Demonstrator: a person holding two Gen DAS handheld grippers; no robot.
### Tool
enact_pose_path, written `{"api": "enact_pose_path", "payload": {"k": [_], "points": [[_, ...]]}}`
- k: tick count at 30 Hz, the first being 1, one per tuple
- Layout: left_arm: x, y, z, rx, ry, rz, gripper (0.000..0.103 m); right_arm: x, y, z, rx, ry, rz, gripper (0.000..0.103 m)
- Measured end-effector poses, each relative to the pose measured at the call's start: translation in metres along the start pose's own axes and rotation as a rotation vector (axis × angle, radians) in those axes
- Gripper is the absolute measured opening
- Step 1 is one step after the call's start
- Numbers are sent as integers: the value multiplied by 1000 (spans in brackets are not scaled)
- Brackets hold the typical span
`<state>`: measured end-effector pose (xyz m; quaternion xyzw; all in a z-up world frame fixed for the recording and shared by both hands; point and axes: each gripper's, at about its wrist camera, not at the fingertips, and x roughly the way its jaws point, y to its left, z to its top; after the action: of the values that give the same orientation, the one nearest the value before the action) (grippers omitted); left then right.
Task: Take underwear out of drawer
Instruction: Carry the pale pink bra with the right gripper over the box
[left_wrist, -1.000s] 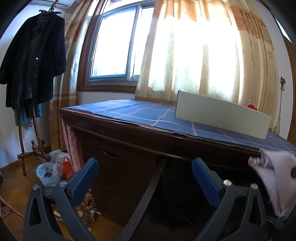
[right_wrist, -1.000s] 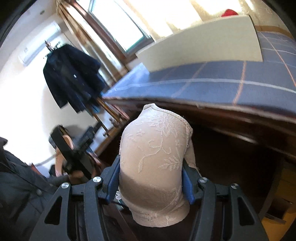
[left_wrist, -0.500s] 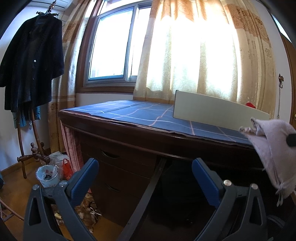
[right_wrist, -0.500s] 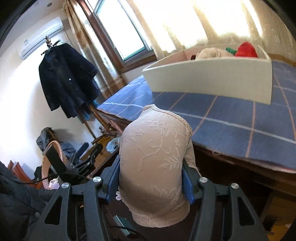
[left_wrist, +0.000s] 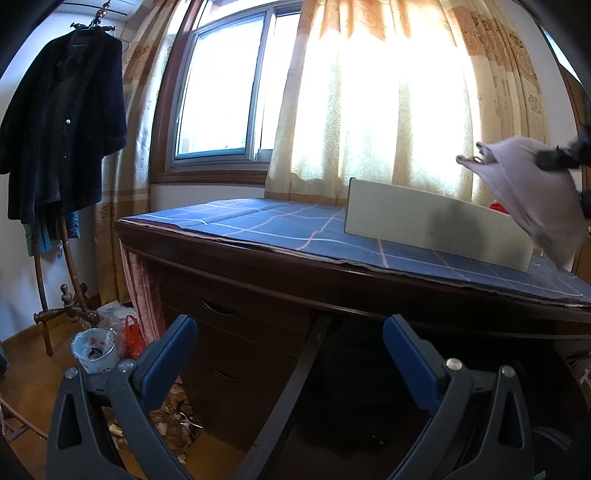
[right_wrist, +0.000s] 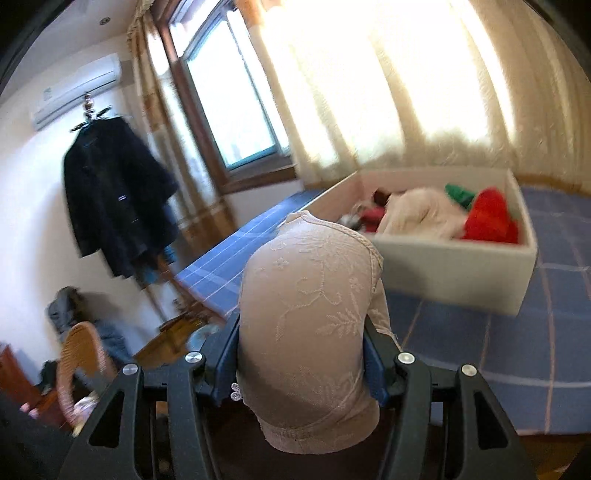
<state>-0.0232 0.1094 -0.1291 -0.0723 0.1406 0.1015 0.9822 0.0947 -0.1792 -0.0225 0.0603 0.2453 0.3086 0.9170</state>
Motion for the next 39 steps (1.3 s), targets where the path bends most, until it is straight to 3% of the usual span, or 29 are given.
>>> {"api": "enact_pose_path", "payload": {"k": [4, 10, 26, 39], "points": [[-1, 0, -1, 6, -1, -3, 103, 14, 0, 21, 22, -36, -108, 60], [-2, -1, -2, 15, -6, -8, 103, 32, -4, 48, 54, -65, -145, 59], [-1, -3, -1, 34, -10, -25, 103, 87, -10, 108, -25, -125, -377, 60], [-4, -6, 0, 46, -13, -40, 103, 138, -48, 149, 26, -133, -462, 60]]}}
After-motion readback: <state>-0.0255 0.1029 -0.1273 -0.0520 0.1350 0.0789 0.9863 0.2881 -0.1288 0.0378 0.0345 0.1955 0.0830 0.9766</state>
